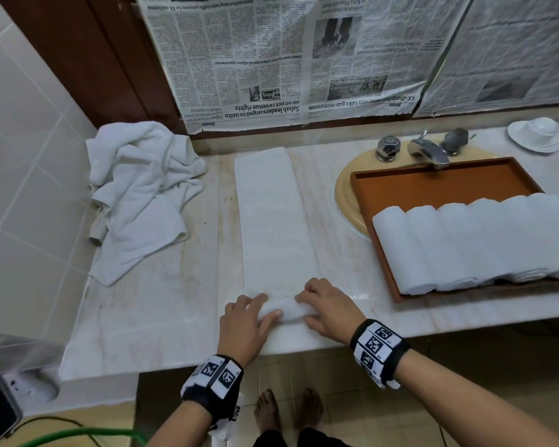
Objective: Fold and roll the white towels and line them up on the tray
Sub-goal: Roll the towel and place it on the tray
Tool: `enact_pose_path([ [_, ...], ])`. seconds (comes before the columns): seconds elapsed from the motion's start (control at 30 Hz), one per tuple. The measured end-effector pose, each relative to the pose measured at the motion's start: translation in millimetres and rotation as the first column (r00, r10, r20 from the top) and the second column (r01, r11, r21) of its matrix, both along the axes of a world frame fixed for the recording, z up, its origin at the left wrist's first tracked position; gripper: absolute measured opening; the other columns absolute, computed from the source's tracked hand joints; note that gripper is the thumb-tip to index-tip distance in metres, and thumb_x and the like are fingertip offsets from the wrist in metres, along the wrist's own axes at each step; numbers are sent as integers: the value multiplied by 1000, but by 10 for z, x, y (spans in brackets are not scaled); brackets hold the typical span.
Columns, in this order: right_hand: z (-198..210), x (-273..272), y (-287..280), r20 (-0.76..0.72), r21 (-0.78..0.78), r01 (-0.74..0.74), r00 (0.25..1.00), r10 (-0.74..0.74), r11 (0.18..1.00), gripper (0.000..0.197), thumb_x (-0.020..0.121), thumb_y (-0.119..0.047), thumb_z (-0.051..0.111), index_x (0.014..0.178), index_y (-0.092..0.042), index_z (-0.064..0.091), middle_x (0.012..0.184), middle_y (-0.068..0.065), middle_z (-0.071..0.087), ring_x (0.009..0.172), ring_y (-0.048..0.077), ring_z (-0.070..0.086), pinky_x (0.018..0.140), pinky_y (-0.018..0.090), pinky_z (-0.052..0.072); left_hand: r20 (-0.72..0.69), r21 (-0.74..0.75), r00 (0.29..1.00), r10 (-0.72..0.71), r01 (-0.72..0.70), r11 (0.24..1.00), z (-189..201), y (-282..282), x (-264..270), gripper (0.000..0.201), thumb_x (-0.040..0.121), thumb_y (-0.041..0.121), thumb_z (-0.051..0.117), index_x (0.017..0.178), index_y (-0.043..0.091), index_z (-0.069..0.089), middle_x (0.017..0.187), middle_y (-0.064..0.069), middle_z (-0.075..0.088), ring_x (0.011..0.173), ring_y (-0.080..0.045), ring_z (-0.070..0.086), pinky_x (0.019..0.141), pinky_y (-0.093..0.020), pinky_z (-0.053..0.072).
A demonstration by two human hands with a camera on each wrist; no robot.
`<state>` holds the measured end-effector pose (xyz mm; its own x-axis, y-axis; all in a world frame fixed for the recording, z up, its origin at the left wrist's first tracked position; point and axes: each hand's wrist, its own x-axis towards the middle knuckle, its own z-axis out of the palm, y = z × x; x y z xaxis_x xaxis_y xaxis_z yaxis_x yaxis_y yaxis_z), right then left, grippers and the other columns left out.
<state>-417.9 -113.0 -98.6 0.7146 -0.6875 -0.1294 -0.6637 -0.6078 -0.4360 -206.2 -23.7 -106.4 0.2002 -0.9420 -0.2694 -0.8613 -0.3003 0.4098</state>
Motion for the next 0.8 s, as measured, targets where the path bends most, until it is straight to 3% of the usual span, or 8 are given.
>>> enact_pose_path([
  [0.07, 10, 19, -62, 83, 162, 92, 991, -106, 983, 41, 87, -32, 65, 126, -22, 60, 123, -2, 47, 114, 16, 45, 96, 32, 44, -86, 37, 995, 39, -36, 999, -33, -51, 22, 61, 93, 72, 17, 136, 40, 47, 127, 2, 52, 120, -28, 44, 96, -41, 39],
  [0.13, 42, 34, -152, 102, 320, 146, 977, -187, 936, 38, 88, -31, 67, 125, -22, 62, 122, -1, 51, 117, 15, 46, 102, 29, 37, -184, 16, 980, 72, -70, 997, -73, -102, 53, 52, 98, 62, 14, 127, 39, 52, 121, 1, 54, 117, -29, 46, 94, -37, 36],
  [0.27, 77, 34, -280, 60, 384, 123, 986, -158, 915, 39, 94, -38, 62, 129, -22, 61, 121, 3, 55, 117, 18, 50, 100, 27, 34, -169, -103, 980, 110, -128, 986, -35, -171, 82, 32, 105, 38, 37, 119, 28, 63, 123, 1, 45, 112, -24, 43, 92, -36, 39],
  [0.4, 97, 53, -341, -4, 374, 108, 993, -114, 921, 38, 98, -39, 55, 131, -20, 60, 122, 8, 55, 118, 23, 49, 103, 32, 34, -180, -230, 983, -32, -10, 973, -23, -138, 43, 39, 98, 48, 35, 123, 33, 61, 125, 7, 48, 110, -19, 42, 91, -39, 44],
  [0.57, 90, 131, -267, -140, 148, 105, 987, -84, 983, 39, 101, -40, 45, 133, -20, 56, 128, 4, 48, 120, 23, 40, 100, 40, 36, -109, -234, 985, -138, 109, 966, -184, -36, 147, 57, 88, 74, 36, 129, 41, 58, 130, 17, 49, 118, -11, 39, 92, -36, 40],
  [0.63, 66, 130, -195, -84, -42, 86, 992, -90, 995, 36, 98, -36, 51, 130, -21, 57, 126, 1, 49, 114, 23, 46, 95, 40, 39, -147, -220, 982, -115, 81, 972, -175, -62, 174, 59, 85, 75, 38, 126, 40, 62, 126, 17, 52, 116, -11, 42, 93, -35, 41],
  [0.73, -23, 160, -49, -11, -331, 5, 1000, -9, 944, 29, 83, -21, 67, 113, -21, 65, 110, 1, 60, 96, 23, 60, 85, 38, 43, -245, -189, 969, -42, -5, 982, -140, -159, 167, 58, 82, 76, 39, 118, 39, 67, 117, 17, 57, 112, -11, 46, 96, -32, 41],
  [0.8, -70, 191, 45, -8, -348, -20, 1000, 19, 937, 32, 83, -31, 58, 111, -18, 66, 107, 1, 63, 94, 22, 62, 87, 37, 40, -291, -165, 957, 10, -61, 984, -174, -227, 184, 55, 81, 76, 42, 111, 40, 69, 113, 18, 60, 111, -12, 50, 97, -31, 40],
])
